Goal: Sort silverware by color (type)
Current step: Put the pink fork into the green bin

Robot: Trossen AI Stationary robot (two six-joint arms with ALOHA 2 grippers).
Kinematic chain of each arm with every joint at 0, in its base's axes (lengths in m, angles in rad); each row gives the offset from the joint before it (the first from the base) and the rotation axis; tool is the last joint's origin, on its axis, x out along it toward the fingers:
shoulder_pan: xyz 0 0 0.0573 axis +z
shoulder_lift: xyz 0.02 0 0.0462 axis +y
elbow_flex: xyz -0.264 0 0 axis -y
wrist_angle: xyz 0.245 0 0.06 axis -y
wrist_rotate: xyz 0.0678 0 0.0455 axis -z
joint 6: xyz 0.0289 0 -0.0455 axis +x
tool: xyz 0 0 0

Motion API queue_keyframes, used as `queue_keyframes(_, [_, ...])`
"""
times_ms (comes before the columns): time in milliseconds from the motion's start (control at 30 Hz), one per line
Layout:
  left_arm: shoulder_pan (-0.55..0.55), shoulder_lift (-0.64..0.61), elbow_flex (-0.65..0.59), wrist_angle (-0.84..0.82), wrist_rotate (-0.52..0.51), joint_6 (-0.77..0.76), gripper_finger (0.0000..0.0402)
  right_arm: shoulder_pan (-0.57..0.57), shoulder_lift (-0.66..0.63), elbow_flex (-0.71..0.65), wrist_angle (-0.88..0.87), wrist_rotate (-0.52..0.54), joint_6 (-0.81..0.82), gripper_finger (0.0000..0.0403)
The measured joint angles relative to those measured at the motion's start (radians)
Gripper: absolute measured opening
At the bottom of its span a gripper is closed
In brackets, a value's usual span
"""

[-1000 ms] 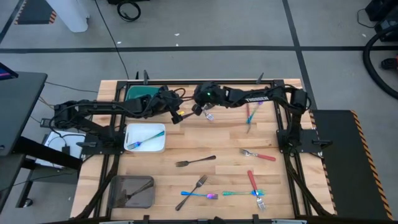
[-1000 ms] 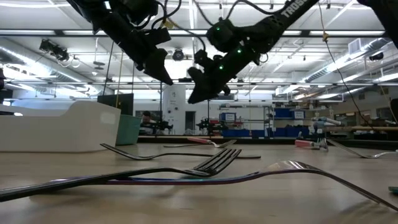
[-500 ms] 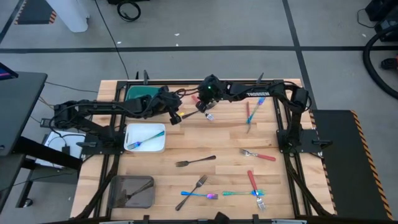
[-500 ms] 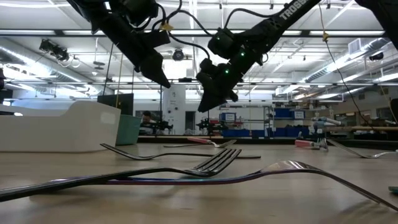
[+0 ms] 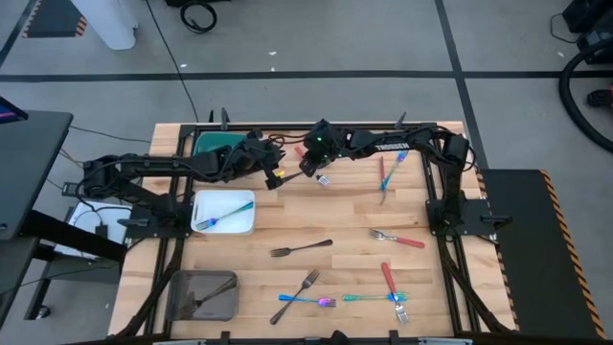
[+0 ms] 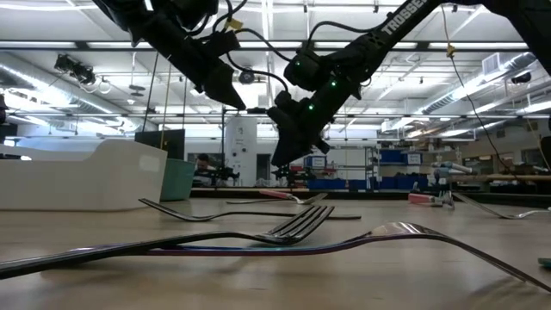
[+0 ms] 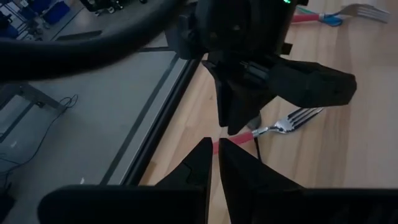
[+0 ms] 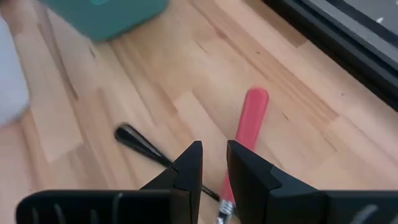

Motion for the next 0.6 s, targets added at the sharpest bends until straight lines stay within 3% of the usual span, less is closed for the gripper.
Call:
queue_keyframes(167, [0.0,0.0,0.0,0.004,0.0,-0.018,0.0039,0.002,0.0,0.0,0.016,-0.026,-0.012,0.0082])
queue_keyframes(600, [-0.044,0.0,0.001,0.003,0.012,-0.294,0.0039,0.026,0.0,0.0,-0.123,-0.012,-0.019,0.0099])
